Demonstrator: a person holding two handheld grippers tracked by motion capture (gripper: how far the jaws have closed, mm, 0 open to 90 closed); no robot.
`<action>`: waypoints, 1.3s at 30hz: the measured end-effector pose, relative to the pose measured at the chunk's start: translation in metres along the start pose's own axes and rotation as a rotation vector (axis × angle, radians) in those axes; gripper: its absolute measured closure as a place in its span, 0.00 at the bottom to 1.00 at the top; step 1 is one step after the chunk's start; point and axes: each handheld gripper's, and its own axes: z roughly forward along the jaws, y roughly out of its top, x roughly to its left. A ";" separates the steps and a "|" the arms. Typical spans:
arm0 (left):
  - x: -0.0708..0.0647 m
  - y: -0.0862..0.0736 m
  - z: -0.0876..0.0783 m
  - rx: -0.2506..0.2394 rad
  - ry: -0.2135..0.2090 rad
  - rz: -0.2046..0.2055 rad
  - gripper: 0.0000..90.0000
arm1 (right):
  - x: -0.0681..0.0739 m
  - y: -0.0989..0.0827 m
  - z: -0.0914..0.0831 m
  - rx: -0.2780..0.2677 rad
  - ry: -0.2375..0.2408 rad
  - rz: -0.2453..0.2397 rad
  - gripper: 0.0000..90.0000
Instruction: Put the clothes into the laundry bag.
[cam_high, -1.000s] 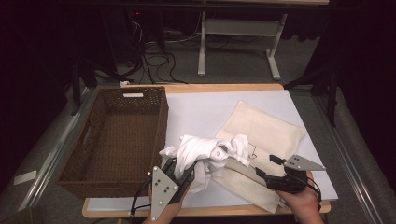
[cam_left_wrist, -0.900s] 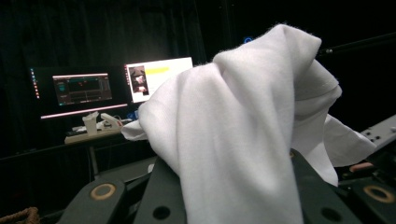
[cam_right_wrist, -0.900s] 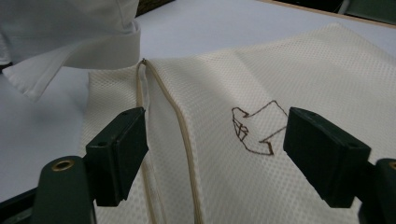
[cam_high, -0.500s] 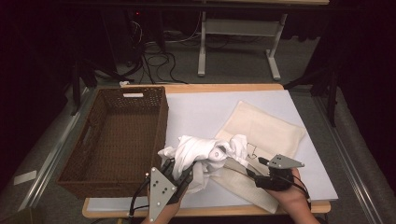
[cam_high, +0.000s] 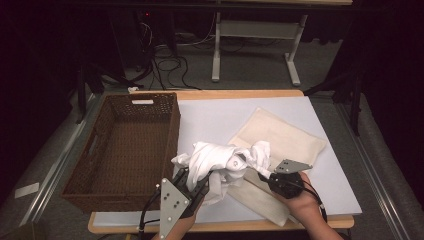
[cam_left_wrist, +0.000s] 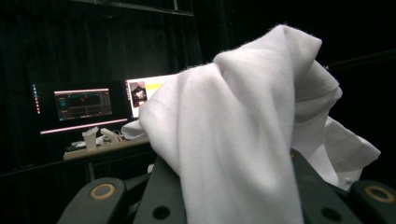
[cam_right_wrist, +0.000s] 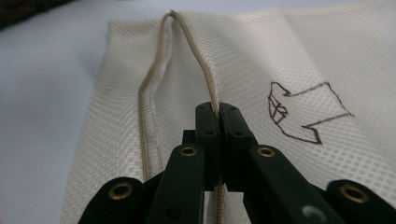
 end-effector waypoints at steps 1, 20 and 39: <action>-0.001 0.000 0.002 -0.007 0.002 -0.012 0.86 | 0.002 0.003 0.000 -0.008 0.004 -0.006 0.98; -0.011 -0.021 -0.009 0.070 -0.040 0.057 0.86 | -0.009 -0.002 -0.014 -0.149 -0.016 0.117 0.97; -0.024 -0.050 0.000 0.185 -0.107 0.133 0.86 | -0.014 0.001 -0.019 -0.193 -0.033 0.152 0.97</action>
